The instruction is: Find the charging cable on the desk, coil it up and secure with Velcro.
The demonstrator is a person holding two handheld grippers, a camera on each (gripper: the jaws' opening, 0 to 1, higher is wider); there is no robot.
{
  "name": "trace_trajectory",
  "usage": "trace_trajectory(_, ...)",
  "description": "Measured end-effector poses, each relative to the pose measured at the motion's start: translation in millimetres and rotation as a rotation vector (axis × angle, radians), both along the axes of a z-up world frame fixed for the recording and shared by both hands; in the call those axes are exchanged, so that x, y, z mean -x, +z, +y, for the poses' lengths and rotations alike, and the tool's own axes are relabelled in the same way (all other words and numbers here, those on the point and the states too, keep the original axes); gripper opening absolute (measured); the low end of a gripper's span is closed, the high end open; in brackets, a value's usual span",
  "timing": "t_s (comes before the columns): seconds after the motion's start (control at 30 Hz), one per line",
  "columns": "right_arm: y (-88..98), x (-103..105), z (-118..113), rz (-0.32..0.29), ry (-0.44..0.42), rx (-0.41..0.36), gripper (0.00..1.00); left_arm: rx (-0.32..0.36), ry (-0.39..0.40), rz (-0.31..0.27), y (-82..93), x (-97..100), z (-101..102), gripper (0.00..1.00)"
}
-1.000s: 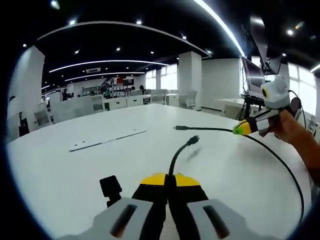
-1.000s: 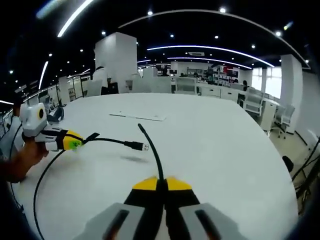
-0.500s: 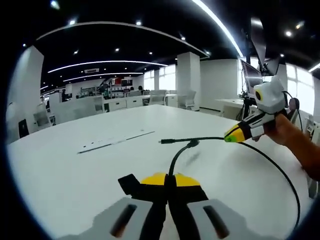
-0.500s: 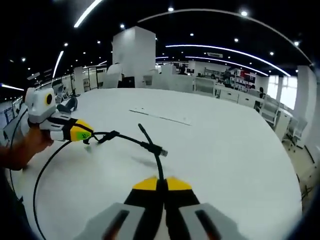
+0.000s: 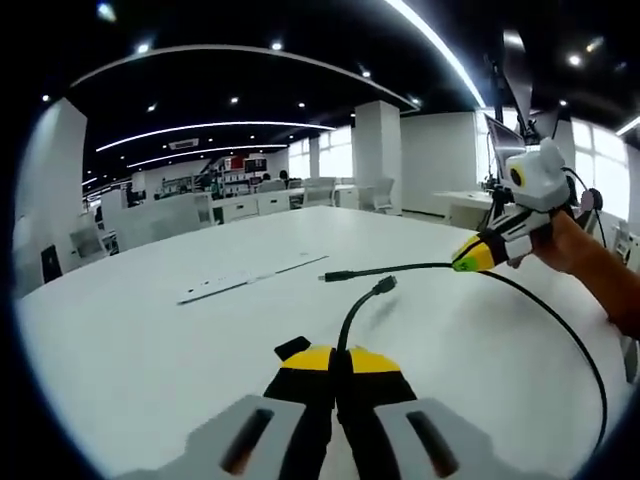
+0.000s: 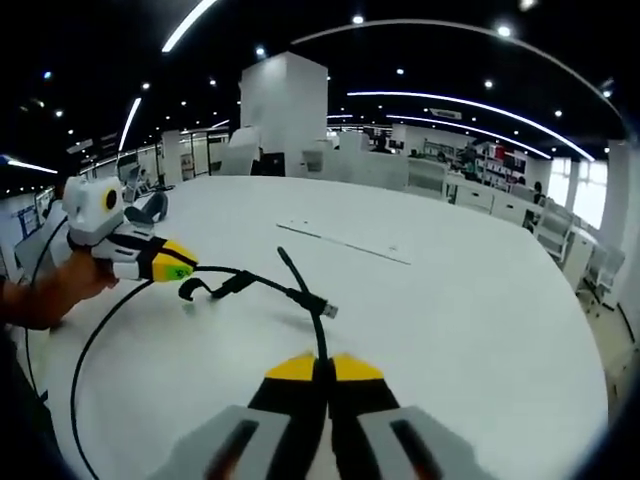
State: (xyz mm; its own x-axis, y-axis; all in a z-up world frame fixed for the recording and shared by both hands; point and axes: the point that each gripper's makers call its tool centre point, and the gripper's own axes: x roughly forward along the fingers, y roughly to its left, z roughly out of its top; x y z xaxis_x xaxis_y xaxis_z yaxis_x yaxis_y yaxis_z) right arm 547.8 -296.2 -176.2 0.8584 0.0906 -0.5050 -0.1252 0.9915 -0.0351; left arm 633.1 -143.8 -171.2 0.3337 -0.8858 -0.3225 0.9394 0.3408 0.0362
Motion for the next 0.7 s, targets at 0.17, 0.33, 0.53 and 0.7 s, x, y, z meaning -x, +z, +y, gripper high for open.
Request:
trace_trajectory(0.17, -3.0, -7, 11, 0.012, 0.027, 0.012, 0.04, -0.013, -0.009, -0.015, -1.0, -5.2, 5, 0.04)
trace_trajectory(0.33, -4.2, -14, 18, 0.02, 0.051, 0.017, 0.04, -0.012, -0.034, -0.014, -2.1, -10.9, 13, 0.04)
trace_trajectory(0.53, -6.7, -25, 32, 0.032, 0.091, 0.025, 0.04, -0.02, -0.06, 0.011, -13.3, -20.4, 20, 0.04)
trace_trajectory(0.7, -8.6, -33, 42, 0.025, 0.12, 0.03, 0.04, -0.021, -0.074, 0.007, -14.8, -24.1, 23, 0.04)
